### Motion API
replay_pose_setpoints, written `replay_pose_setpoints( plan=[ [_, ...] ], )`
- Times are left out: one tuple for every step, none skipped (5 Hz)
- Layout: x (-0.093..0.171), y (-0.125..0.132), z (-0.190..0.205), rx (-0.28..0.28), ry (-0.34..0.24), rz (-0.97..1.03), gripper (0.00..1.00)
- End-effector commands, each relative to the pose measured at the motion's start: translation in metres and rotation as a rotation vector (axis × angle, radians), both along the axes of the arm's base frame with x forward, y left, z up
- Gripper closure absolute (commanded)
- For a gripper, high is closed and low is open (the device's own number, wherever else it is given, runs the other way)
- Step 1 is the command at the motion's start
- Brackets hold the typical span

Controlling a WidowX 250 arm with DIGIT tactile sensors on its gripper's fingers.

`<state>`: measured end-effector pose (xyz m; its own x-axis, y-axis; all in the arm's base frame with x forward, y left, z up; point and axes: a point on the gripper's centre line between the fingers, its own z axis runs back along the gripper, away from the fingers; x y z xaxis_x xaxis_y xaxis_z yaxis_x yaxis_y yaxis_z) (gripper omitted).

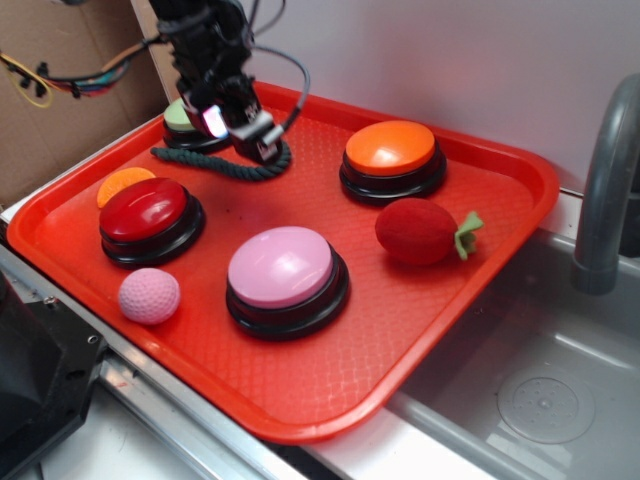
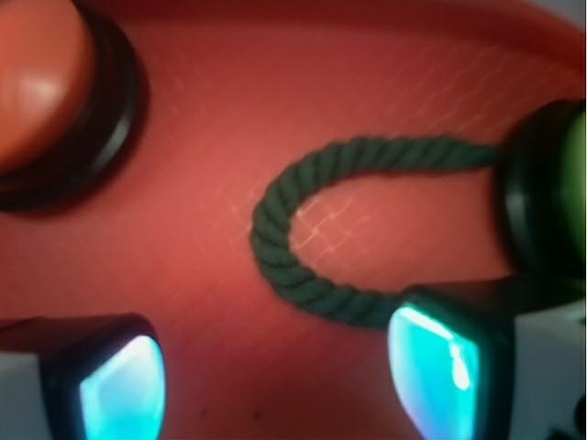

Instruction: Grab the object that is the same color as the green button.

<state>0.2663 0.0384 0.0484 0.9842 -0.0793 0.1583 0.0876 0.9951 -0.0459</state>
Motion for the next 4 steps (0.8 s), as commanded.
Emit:
replay_pose_setpoints(
  plan=[
    [0.020, 0.001, -0.010, 0.017, -0.037, -0.054, 0.00],
    [0.022, 0.000, -0.016, 0.017, -0.030, -0.064, 0.00],
    [0.025, -0.001, -0.022, 0.018, -0.023, -0.079, 0.00],
    [0.026, -0.001, -0.025, 0.022, -0.028, -0.104, 0.68]
  ],
)
